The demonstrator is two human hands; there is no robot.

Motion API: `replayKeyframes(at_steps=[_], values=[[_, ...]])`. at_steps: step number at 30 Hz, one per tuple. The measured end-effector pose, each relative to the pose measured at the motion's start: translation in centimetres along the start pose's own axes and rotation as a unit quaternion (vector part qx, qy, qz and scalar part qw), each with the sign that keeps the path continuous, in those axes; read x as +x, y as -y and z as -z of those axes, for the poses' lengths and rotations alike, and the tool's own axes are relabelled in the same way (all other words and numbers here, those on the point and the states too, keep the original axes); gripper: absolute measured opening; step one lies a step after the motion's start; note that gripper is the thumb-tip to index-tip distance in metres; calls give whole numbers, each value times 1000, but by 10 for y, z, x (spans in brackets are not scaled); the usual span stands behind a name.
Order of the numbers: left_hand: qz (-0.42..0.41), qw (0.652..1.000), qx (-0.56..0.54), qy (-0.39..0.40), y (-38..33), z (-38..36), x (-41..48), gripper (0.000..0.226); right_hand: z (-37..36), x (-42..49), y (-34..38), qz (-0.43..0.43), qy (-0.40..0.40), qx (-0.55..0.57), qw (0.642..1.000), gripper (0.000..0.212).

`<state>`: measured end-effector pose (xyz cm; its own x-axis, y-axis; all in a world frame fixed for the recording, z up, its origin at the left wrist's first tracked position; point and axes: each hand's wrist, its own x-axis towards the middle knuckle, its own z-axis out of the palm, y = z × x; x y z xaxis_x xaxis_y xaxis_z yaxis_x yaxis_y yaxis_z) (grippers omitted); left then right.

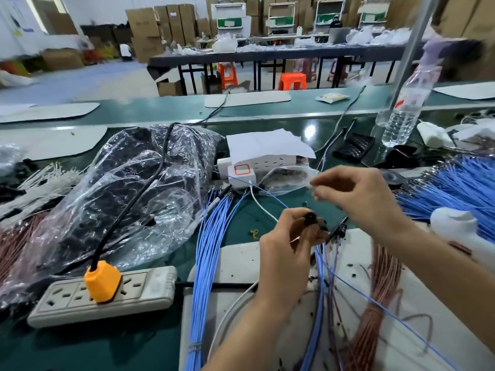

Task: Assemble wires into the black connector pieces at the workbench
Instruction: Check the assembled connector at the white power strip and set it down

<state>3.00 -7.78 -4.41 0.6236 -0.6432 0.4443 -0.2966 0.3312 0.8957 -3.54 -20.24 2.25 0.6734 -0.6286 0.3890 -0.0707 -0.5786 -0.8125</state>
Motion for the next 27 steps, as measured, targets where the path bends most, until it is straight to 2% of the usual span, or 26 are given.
replayKeyframes(at_steps=[2,5,9,15,21,27], values=[[5,1000,13,27,1,-4,-2,25,15,-31,1,6,-39,55,998,27],[19,997,36,59,1,-8,-4,31,24,-60,-4,31,-102,73,992,24],[2,994,80,71,-2,-7,-4,40,22,-78,-17,42,-103,135,985,11],[-11,990,110,82,-5,-6,-4,41,17,-81,-23,56,-73,174,980,15],[-19,988,120,93,-4,-7,-5,34,14,-83,-24,64,-80,117,988,14],[-51,984,160,62,-6,-5,-3,23,15,-84,-27,134,-91,37,986,12]])
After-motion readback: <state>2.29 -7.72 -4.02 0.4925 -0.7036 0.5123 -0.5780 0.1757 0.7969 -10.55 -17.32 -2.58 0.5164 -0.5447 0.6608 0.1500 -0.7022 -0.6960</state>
